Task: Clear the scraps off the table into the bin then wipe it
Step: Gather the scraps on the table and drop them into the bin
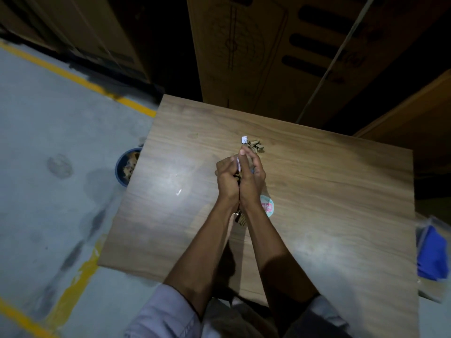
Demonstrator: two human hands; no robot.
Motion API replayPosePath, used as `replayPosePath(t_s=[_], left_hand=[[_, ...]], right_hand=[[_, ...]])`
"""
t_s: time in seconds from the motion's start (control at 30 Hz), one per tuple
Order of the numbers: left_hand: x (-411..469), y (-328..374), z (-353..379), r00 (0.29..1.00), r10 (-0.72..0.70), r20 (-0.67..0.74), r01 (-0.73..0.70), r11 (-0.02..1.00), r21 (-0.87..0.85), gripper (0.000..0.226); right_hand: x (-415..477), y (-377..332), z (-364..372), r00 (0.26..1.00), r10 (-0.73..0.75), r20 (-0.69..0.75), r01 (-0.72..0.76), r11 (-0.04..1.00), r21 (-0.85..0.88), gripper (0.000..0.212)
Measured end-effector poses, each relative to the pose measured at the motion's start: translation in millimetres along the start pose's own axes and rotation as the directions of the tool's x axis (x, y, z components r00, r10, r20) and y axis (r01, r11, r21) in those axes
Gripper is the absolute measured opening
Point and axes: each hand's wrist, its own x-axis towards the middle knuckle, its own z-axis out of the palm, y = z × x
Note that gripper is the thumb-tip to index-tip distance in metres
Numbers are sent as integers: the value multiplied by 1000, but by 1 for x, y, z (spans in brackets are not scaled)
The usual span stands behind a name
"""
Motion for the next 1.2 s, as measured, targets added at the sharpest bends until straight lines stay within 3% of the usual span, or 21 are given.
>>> replayPosePath(t_s=[0.07,0.17,0.33,0.5,0.6,0.8,0.87,1.0,1.2], left_hand=[[-1,3,-1,999,-42,-33,41,998,-42,48],[-13,11,-4,1000,-10,-13,9,998,-61,24],[-19,19,-16,997,-43,59,49,993,-105,39],[-21,45,-42,983,-180,-44,171,971,-166,43],[-22,50,-55,961,-264,-79,239,942,-238,47],[-20,66,-73,957,-290,5,269,883,-385,48],[-12,76,-90,967,-253,3,235,894,-381,54],[31,98,-136,978,-210,8,197,903,-382,38],[139,139,-261,970,-231,-75,190,915,-355,40]], right_hand=[[-7,-5,1,1000,18,5,-18,1000,4,14],[-14,-6,2,998,55,6,-54,996,-71,5],[-22,-6,12,997,39,-67,-50,984,-172,17],[-25,-12,29,974,83,-209,-76,996,41,25],[-21,-12,40,968,118,-223,-92,988,126,26],[-37,-11,81,998,-50,-32,47,996,-71,45],[-40,-7,98,996,-90,26,93,990,-110,41],[-47,14,151,976,-125,176,158,969,-190,16],[-58,80,292,943,-108,316,190,952,-241,19]])
